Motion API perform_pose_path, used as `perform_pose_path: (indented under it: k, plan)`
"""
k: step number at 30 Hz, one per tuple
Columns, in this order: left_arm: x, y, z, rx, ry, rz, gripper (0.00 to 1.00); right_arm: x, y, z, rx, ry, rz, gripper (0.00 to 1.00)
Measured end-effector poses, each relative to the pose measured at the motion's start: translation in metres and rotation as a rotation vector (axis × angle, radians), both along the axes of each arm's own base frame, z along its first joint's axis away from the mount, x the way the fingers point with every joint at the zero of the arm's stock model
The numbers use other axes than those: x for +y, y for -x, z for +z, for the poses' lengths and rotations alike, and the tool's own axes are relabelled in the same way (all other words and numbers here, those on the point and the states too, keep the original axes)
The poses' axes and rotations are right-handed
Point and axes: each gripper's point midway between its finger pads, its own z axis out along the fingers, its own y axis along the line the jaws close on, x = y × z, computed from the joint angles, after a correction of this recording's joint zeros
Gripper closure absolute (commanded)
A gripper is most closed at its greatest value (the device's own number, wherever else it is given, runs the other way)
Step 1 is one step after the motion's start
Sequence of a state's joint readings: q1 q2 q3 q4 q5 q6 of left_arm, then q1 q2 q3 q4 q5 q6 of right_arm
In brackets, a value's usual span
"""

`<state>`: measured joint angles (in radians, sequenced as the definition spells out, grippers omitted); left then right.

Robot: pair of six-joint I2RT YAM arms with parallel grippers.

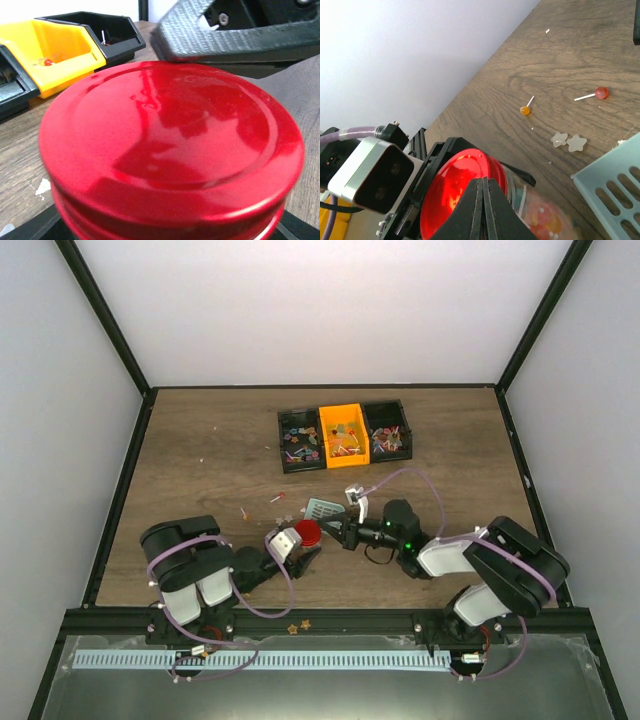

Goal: Pack the candies
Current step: Screw the bottle lid onto the packing bottle.

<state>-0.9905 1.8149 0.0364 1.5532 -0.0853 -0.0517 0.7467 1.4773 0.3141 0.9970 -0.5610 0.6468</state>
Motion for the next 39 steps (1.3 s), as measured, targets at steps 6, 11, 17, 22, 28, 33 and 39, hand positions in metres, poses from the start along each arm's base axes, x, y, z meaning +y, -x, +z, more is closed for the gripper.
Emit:
perform_pose_path:
  k: [6, 11, 17, 22, 28, 33, 39]
  plan:
    - [0.003, -0.005, 0.002, 0.019, 0.023, 0.028, 0.32, -0.002, 0.033, -0.004, 0.028, -0.007, 0.067, 0.99]
    - [0.002, -0.010, 0.002, 0.027, 0.033, 0.045, 0.33, 0.000, 0.099, -0.035, 0.146, 0.069, 0.277, 0.99]
    - [0.002, -0.010, 0.002, 0.028, 0.033, 0.045, 0.32, -0.009, 0.093, -0.026, 0.139, 0.056, 0.232, 0.99]
    - [0.002, -0.010, 0.002, 0.028, 0.034, 0.044, 0.33, -0.023, 0.052, -0.013, 0.102, 0.041, 0.098, 0.72]
    - [0.002, -0.009, 0.002, 0.028, 0.033, 0.040, 0.32, -0.028, 0.009, -0.001, 0.063, 0.041, 0.005, 0.70]
    - [0.002, -0.009, 0.002, 0.028, 0.034, 0.039, 0.32, -0.008, -0.013, 0.010, 0.039, 0.045, 0.034, 0.71]
    - [0.001, -0.009, 0.002, 0.028, 0.034, 0.034, 0.32, 0.013, -0.035, 0.016, 0.016, 0.054, 0.064, 0.74]
